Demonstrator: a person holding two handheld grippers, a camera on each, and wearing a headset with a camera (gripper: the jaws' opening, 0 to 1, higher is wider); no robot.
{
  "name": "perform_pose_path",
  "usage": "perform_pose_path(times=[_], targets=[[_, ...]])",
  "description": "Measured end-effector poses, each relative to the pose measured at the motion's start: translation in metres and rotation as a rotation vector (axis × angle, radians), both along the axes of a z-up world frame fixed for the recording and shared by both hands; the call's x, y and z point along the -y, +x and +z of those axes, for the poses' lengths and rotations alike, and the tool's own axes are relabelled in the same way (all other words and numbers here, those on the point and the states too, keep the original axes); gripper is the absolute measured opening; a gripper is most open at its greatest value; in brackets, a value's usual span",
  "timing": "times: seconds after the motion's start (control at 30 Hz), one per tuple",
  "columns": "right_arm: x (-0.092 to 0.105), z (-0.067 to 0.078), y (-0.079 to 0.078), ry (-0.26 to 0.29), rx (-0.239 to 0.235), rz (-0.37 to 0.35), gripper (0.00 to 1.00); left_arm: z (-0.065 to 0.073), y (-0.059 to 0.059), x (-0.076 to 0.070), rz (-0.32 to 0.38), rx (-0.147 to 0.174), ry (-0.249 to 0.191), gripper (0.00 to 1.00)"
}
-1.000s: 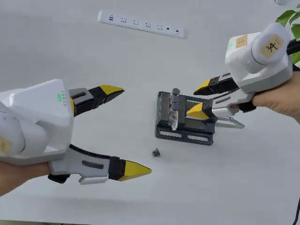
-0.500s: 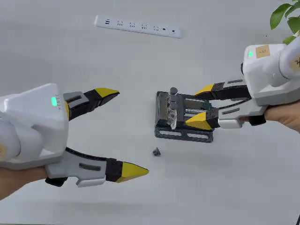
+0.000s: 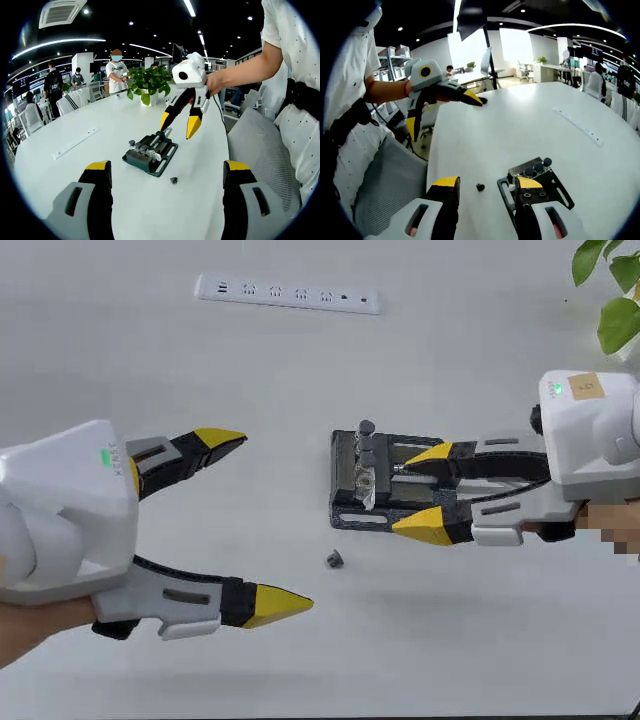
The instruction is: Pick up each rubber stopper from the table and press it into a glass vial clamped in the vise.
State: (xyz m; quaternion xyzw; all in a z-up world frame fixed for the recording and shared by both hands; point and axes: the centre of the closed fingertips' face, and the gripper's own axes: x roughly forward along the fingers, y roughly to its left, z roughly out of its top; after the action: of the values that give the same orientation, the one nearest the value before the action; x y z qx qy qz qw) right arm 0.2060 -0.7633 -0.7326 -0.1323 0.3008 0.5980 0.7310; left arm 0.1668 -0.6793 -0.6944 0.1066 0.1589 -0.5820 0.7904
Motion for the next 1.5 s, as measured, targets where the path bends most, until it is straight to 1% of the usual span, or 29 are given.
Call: perform_pose_path(times=[0.13, 0.17, 0.23, 0.3, 0.33, 0.57, 0.7, 0.73, 0.8, 0.93, 1.07, 1.23, 1.5], targets=[[0.001, -0.008, -0.004, 0.027, -0.015, 0.001, 0.39, 0.002, -0.003, 0.005, 0.0, -0.004, 0.01, 0.91], [0.002, -0.011, -0.006, 0.033, -0.02, 0.0, 0.39, 0.0, -0.002, 0.002, 0.0, -0.006, 0.012, 0.91], [0.002, -0.014, -0.009, 0.05, -0.034, 0.0, 0.38, 0.0, -0.003, 0.003, 0.0, -0.006, 0.017, 0.91], [0.002, -0.018, -0.011, 0.056, -0.036, 0.006, 0.36, 0.001, -0.004, 0.005, 0.002, -0.008, 0.02, 0.91], [0.002, -0.023, -0.012, 0.058, -0.043, 0.006, 0.35, 0.002, -0.005, 0.006, 0.002, -0.008, 0.022, 0.91], [0.0, -0.041, -0.017, 0.066, -0.063, 0.023, 0.29, 0.004, -0.006, 0.011, 0.004, -0.014, 0.029, 0.91], [-0.004, -0.05, -0.018, 0.063, -0.068, 0.039, 0.25, 0.004, -0.006, 0.011, 0.006, -0.016, 0.033, 0.91], [-0.005, -0.055, -0.017, 0.062, -0.068, 0.048, 0.24, 0.004, -0.006, 0.012, 0.006, -0.017, 0.034, 0.91], [-0.011, -0.056, -0.019, 0.06, -0.069, 0.059, 0.23, 0.004, -0.006, 0.012, 0.006, -0.019, 0.036, 0.91], [-0.017, -0.063, -0.019, 0.057, -0.074, 0.091, 0.21, 0.004, -0.006, 0.011, 0.008, -0.02, 0.039, 0.91], [-0.026, -0.07, -0.02, 0.044, -0.073, 0.132, 0.2, 0.003, -0.005, 0.01, 0.009, -0.023, 0.042, 0.91], [-0.03, -0.081, -0.019, 0.021, -0.07, 0.175, 0.17, 0.003, -0.003, 0.009, 0.014, -0.025, 0.043, 0.91], [-0.036, -0.091, -0.019, -0.009, -0.062, 0.244, 0.15, -0.001, -0.001, 0.008, 0.016, -0.034, 0.046, 0.91]])
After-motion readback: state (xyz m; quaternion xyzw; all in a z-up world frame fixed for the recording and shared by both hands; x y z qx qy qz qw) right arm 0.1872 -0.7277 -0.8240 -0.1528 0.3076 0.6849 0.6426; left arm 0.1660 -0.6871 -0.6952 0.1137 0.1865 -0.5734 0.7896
